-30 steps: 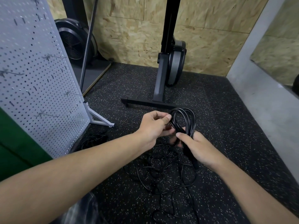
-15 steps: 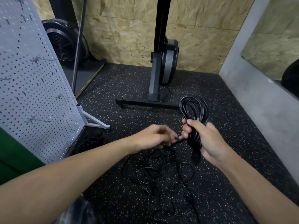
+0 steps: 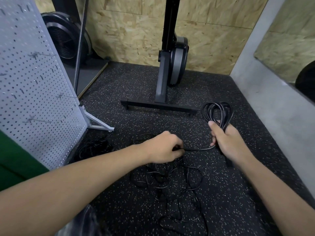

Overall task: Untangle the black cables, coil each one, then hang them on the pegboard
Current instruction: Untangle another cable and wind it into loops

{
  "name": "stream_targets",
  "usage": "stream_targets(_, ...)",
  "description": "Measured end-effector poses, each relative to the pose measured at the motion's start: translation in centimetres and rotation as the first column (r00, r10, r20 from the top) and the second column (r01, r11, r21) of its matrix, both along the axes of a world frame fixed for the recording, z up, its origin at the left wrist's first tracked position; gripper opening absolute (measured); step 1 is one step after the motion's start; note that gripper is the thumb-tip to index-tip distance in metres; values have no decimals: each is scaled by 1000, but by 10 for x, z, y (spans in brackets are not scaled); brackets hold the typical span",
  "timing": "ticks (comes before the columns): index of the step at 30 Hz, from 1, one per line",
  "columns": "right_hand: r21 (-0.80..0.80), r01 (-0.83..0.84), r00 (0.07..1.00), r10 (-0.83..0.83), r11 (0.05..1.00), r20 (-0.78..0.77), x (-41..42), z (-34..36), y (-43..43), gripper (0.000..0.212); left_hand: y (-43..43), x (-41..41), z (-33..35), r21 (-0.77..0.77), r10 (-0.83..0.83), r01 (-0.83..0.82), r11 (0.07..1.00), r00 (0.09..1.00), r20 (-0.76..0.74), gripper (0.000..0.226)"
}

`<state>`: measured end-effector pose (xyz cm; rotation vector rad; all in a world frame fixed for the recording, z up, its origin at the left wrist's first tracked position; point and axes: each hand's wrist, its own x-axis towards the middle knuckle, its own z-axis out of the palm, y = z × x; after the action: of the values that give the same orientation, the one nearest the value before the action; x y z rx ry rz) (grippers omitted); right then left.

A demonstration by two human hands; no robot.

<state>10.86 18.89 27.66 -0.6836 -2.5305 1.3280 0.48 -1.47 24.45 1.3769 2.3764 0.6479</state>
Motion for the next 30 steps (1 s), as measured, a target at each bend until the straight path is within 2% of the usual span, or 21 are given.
stream_targets(2, 87, -39, 996, 31, 995, 86, 2, 2, -1, 43, -2, 6, 14, 49, -80, 85, 995, 992, -95, 21)
stream_targets(5, 172, -119, 968, 76, 978, 239, 2, -1, -8, 70, -6, 5, 32, 153, -130, 168, 974, 964, -230, 20)
stream_targets(8, 50, -199, 937, 176, 979, 303, 0, -3, -13, 93, -12, -5, 40, 337, -91, 165, 927, 970, -227, 15)
stream_targets(10, -82, -292, 894, 303, 953, 331, -2, -5, -19, 98, -15, -11, 40, 440, -37, 123, 890, 980, -198, 16)
stream_targets(13, -131, -481, 804, 496, 867, 328, 0, -1, -30, 80, -19, -14, 41, 522, 18, 65, 850, 988, -153, 20)
stream_targets(15, -82, -508, 793, 503, 858, 344, 1, 1, -36, 58, -21, -16, 40, 539, 41, 23, 842, 993, -107, 23)
stream_targets(17, -32, -512, 797, 489, 858, 354, 0, 0, -39, 27, -23, -18, 39, 541, 55, -1, 841, 995, -83, 25)
stream_targets(18, -29, -520, 796, 496, 854, 346, 0, 0, -40, 21, -23, -19, 38, 541, 65, -13, 841, 995, -76, 26)
stream_targets(21, -81, -509, 804, 507, 857, 310, 2, -1, -43, 31, -22, -22, 33, 539, 103, -38, 842, 991, -91, 29)
stream_targets(24, -88, -474, 830, 478, 876, 286, 1, -1, -39, 33, -18, -22, 31, 544, 135, -53, 837, 985, -111, 30)
stream_targets(27, -195, -362, 897, 398, 912, 195, -2, -6, -32, 24, -21, -29, 32, 587, 157, -127, 799, 988, 0, 23)
stream_targets(30, -310, -297, 927, 351, 903, 134, -1, -10, -27, 22, -33, -42, 26, 501, 176, -199, 842, 980, 94, 24)
